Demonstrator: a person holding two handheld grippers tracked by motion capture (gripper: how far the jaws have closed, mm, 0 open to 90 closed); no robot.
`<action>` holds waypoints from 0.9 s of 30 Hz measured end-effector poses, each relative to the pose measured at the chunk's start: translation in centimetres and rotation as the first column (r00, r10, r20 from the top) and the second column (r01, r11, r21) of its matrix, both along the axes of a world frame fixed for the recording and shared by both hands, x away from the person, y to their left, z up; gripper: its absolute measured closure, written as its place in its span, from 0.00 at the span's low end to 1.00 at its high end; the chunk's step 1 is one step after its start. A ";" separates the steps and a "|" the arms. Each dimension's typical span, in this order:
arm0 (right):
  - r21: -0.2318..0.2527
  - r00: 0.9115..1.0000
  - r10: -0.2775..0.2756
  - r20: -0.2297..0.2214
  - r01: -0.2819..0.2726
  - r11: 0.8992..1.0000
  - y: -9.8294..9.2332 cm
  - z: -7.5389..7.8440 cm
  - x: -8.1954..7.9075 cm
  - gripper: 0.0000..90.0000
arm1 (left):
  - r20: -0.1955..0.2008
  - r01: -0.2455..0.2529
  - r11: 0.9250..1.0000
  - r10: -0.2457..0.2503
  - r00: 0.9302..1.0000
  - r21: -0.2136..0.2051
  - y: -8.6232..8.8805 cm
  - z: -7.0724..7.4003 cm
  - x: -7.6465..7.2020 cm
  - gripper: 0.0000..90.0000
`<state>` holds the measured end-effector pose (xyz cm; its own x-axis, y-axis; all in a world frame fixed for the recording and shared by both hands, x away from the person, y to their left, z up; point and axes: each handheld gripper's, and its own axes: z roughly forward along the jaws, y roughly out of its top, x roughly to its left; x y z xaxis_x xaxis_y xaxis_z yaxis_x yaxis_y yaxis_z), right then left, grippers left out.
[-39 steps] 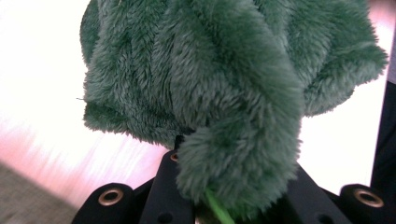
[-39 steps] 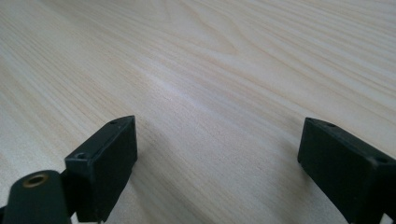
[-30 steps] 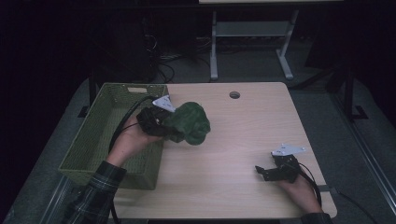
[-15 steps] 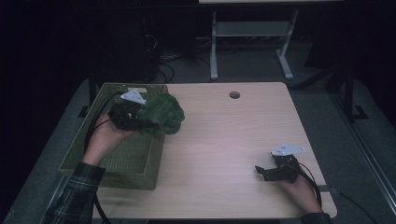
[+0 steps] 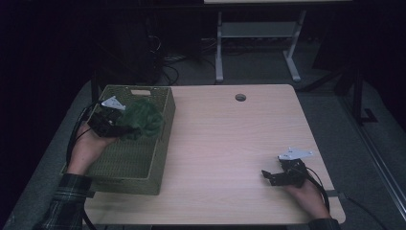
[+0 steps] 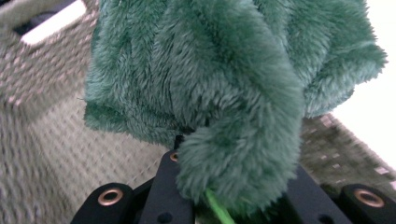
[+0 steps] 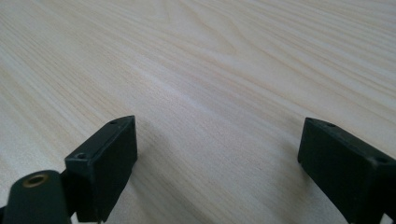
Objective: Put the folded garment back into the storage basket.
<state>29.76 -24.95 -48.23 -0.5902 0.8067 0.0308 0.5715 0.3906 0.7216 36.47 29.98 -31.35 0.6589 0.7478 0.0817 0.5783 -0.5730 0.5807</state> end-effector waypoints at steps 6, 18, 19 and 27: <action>0.000 1.000 0.000 0.000 0.000 1.000 0.0 0.0 0.0 0.13 | -0.027 -0.044 0.999 0.044 0.999 0.017 0.9 -2.1 0.3 0.89; 0.000 1.000 0.000 0.000 0.000 1.000 0.0 0.0 0.0 0.13 | -0.091 -0.084 0.995 0.089 0.992 0.051 1.7 -6.3 0.8 0.89; 0.000 1.000 0.000 0.000 0.000 1.000 0.0 0.0 0.0 0.13 | -0.099 -0.084 0.995 0.089 0.991 0.054 1.7 -6.6 0.9 0.89; 0.000 1.000 0.000 0.000 0.000 1.000 0.0 0.0 0.0 0.13 | -0.151 -0.075 0.993 0.087 0.985 0.086 1.3 -8.6 1.2 0.88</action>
